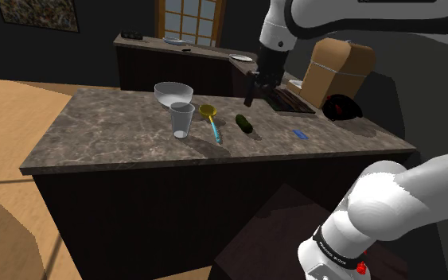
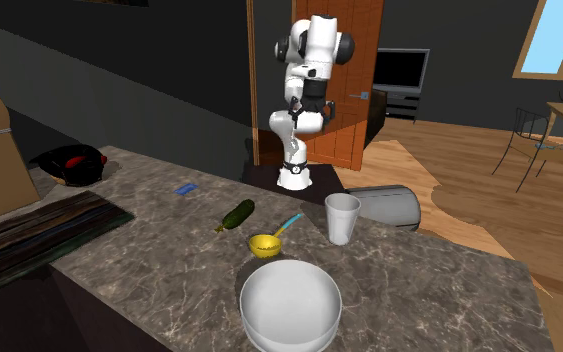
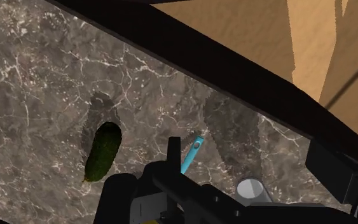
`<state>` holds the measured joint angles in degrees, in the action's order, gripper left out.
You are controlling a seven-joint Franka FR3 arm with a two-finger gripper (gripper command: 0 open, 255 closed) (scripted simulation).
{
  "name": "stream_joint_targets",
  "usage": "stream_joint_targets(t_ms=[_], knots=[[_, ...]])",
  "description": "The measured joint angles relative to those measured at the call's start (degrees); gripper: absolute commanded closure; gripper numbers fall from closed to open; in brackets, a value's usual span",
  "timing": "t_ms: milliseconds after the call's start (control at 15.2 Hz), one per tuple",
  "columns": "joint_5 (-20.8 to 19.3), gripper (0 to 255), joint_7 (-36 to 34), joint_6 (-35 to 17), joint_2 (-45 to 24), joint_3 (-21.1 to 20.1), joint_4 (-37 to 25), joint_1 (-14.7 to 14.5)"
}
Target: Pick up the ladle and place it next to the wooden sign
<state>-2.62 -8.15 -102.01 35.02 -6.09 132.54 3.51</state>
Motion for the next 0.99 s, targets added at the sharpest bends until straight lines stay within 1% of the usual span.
stream_joint_targets(t_ms=[396, 660, 990], knots=[[-1.9, 0, -6.1, -7.6, -12.2, -1.4, -3.6, 2.6], [-3.8, 0, -10.5, -10.9, -21.5, -2.2, -8.9, 4.2], [-6.4, 0, -15.6, -14.3, -31.9, -2.1, -14.7, 5.6]])
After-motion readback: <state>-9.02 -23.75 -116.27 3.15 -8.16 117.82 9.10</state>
